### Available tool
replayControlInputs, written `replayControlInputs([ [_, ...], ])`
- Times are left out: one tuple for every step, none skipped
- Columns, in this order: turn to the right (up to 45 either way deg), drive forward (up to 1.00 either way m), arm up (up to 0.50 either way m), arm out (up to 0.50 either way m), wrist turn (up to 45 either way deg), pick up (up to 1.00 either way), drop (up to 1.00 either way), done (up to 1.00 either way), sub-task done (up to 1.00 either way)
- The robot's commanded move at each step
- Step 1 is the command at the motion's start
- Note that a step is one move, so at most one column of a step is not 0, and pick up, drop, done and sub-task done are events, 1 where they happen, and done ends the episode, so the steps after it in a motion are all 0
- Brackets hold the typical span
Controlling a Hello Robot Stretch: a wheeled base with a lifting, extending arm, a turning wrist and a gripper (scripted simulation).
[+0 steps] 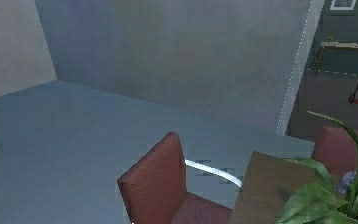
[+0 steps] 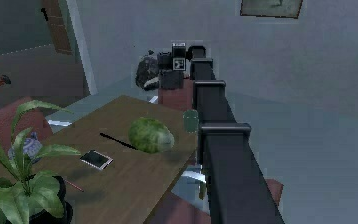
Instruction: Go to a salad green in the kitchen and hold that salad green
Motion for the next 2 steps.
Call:
replayControlInputs([
  [0.0, 0.0, -0.28, 0.0, 0.0, 0.0, 0.0, 0.0, 0.0],
  [0.0, 0.0, 0.0, 0.0, 0.0, 1.0, 0.0, 0.0, 0.0],
])
